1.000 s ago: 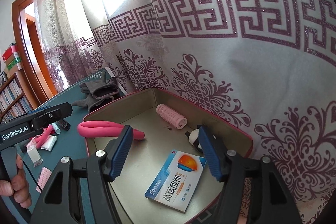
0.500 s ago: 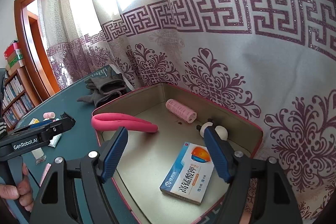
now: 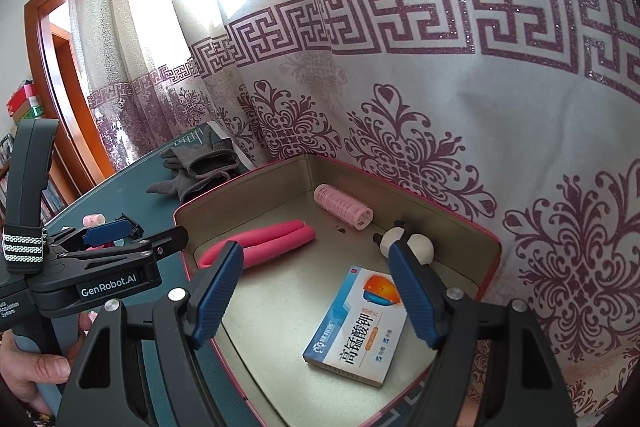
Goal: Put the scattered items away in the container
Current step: 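Return both grippers to the table and grasp the bagged white tape roll with the left gripper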
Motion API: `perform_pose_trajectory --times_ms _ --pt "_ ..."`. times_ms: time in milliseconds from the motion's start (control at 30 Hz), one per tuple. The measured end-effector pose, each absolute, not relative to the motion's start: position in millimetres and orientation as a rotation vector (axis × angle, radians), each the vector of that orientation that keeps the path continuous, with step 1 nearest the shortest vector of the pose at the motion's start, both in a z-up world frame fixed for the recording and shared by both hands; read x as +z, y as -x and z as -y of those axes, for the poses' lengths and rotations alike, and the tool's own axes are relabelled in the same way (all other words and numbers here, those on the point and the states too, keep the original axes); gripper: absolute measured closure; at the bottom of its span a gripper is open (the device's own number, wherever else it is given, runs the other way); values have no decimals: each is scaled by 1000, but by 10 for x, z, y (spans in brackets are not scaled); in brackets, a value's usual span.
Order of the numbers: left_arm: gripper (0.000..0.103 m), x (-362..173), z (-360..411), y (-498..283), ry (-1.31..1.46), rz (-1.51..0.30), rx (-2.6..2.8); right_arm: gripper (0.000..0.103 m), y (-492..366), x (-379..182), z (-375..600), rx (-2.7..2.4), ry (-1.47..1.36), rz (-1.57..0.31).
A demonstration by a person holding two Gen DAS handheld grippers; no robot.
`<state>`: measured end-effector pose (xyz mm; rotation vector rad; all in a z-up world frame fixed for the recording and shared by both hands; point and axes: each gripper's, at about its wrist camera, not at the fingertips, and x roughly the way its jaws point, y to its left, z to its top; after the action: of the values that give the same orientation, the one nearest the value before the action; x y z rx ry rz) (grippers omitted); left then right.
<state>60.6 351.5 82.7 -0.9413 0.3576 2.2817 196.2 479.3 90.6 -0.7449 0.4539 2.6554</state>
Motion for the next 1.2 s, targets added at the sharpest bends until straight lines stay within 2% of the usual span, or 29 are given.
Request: perform_pose_trajectory --times_ms 500,833,1200 --pt "17 870 -2989 -567 989 -247 2344 25 -1936 978 -4550 2703 726 -411" --pt "17 902 -2181 -435 1038 -122 2477 24 -1815 1002 -4104 2798 764 -350" --pt "17 670 -1259 -241 1157 -8 2615 24 -1607 920 -3467 2921 884 -245"
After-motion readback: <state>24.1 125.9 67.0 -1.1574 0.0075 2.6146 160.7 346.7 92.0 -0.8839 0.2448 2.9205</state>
